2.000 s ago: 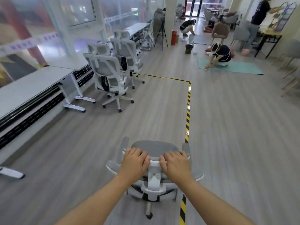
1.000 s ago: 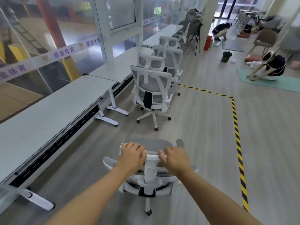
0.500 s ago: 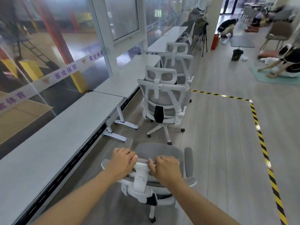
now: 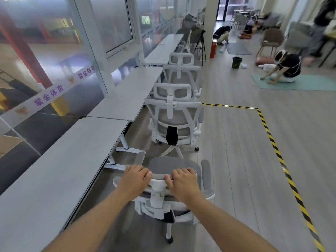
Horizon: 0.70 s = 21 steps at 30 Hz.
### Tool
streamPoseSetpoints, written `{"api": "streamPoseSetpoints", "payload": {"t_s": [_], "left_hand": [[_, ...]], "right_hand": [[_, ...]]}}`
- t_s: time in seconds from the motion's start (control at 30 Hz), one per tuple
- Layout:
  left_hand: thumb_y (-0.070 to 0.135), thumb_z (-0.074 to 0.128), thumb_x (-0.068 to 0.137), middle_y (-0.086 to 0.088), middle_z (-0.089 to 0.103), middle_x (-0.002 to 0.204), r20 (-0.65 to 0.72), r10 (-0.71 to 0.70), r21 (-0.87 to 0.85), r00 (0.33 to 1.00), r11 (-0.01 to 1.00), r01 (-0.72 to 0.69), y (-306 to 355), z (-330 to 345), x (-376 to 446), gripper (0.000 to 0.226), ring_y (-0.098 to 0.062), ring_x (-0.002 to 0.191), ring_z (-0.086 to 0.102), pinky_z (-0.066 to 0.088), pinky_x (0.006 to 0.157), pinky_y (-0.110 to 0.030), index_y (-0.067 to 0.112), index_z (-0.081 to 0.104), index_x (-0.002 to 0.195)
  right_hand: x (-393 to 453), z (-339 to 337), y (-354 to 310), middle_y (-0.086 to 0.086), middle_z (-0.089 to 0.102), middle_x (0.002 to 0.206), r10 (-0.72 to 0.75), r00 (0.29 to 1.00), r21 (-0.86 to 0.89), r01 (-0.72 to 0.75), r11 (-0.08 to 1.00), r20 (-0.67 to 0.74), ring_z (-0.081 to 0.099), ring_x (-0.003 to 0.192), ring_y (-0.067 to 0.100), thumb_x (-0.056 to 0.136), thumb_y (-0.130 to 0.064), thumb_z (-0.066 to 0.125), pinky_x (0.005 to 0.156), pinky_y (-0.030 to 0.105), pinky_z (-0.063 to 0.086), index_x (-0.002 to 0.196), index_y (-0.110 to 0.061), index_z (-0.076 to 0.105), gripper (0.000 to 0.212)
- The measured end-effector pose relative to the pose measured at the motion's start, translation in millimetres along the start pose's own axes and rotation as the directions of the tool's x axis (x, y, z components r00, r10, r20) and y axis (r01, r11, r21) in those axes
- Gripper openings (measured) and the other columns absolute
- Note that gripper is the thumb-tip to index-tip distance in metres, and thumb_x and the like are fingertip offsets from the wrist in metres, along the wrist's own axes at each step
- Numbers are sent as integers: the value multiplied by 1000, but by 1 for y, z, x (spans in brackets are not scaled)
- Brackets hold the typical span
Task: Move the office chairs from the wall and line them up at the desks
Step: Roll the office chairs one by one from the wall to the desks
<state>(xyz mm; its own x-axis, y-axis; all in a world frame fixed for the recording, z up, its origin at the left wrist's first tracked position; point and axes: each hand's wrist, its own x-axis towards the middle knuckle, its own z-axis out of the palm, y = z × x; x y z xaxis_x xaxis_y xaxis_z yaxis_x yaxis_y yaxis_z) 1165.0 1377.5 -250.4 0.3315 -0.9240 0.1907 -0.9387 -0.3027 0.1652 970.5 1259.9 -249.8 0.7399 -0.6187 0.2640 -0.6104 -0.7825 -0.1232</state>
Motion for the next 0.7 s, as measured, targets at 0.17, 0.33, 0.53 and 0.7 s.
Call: {"api": "streamPoseSetpoints", "payload": {"t_s": [0.17,0.33,0.53,0.7], "left_hand": [[45,25,98,7,61,88,-14,55,22,998,998,-55,-26,-1,2,46,-18,88,53,39,88,-37,28,67,92],[42,30,98,3,62,81,-42,106,47,993,993,-104,-37,-4,-4,42,-20,81,53,44,84,-40,25,68,87],[40,35,96,3,61,74,-62,119,108,991,988,-112,-41,-4,-12,40,-21,74,52,46,77,-38,23,66,78],[41,34,96,4,60,73,-96,95,113,991,990,-84,-50,-3,-18,41,-20,73,50,43,76,-37,24,66,76]], "right_hand": [[8,2,-25,-5,67,86,76,996,28,-78,997,55,59,86,19,96,-56,19,92,39,37,88,-21,64,58],[-1,13,-40,-8,64,74,130,991,19,-129,991,-31,57,75,18,98,-52,33,88,39,40,76,-23,63,47],[-6,10,-50,-10,65,82,136,991,14,-136,991,8,55,82,14,98,-55,27,95,37,35,84,-26,64,49],[-6,11,-58,-11,66,87,135,989,9,-135,991,55,55,87,13,98,-55,23,99,36,33,88,-26,64,51]]}}
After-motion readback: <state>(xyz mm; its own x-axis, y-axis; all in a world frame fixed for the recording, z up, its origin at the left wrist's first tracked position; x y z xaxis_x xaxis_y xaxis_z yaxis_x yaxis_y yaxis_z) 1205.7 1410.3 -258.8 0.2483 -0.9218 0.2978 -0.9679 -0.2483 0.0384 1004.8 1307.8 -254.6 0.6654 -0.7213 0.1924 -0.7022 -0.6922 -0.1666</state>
